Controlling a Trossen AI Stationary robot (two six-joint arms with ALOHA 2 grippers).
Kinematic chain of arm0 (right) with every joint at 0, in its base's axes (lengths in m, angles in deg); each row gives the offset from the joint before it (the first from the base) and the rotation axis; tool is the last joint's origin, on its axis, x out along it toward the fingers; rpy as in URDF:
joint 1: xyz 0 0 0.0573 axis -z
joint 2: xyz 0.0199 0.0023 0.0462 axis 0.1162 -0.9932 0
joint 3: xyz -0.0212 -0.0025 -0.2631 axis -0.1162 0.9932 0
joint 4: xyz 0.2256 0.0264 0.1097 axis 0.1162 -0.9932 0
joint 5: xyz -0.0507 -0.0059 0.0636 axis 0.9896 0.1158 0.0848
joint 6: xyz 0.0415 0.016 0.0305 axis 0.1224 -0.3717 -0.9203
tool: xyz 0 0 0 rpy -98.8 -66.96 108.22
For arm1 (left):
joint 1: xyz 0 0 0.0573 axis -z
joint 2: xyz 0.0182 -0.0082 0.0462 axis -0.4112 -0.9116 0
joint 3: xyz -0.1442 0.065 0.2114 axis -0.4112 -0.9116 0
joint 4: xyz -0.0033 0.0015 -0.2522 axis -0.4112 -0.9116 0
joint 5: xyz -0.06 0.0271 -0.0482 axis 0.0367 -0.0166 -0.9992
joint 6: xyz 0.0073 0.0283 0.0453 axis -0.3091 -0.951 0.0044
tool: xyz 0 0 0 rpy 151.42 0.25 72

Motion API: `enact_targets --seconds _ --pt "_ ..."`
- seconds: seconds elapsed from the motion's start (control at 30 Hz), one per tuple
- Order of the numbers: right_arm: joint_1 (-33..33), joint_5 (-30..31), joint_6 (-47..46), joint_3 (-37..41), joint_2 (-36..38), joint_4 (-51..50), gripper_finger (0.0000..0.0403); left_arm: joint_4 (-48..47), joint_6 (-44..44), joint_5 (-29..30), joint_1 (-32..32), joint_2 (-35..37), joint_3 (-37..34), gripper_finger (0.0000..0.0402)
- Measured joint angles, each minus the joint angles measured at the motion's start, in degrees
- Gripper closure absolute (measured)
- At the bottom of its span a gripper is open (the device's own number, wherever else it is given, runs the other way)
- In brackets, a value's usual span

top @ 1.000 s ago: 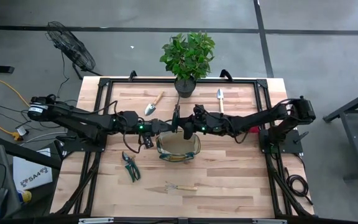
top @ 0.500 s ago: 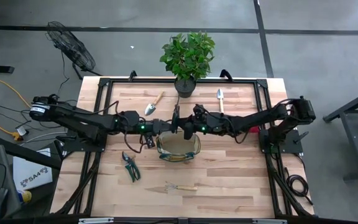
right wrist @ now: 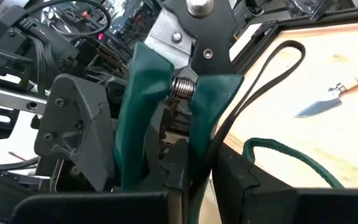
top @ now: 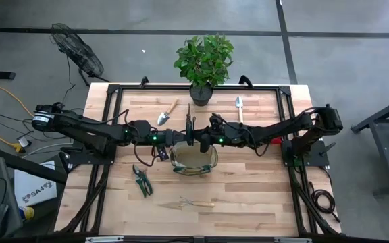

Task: Pick & Place Garden tools in Gardening bag
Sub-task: Put the right green shear scissors into the gardening bag

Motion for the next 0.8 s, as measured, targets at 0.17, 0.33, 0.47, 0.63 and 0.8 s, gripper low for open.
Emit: enact_targets --seconds 0.17,0.33,0.47,0.63,0.8 --pt "0.01 -0.44 0.1 0.02 0.0 -0.3 0.0367 -0.02 0.52 0.01 0.0 -0.43 0.0 0.0341" --pt "0.01 -1.12 0.54 0.07 -0.02 -0.46 0.0365 -0.13 0.94 0.01 0.0 -0.63 0.04 0.0349" --pt "0.01 -1.84 1.72 0.07 -0.02 -0.81 0.0322 -0.15 2.02 -0.1 0.0 -0.63 0.04 0.0356" --pt "0.03 -2.18 2.81 0.03 0.0 -0.69 0.0266 -0.99 2.37 0.06 0.04 -0.73 -0.05 0.0356" --pt "0.07 -3.07 2.6 0.02 0.46 -2.2 0.023 -0.79 2.9 0.42 0.09 -0.73 -0.07 0.0356"
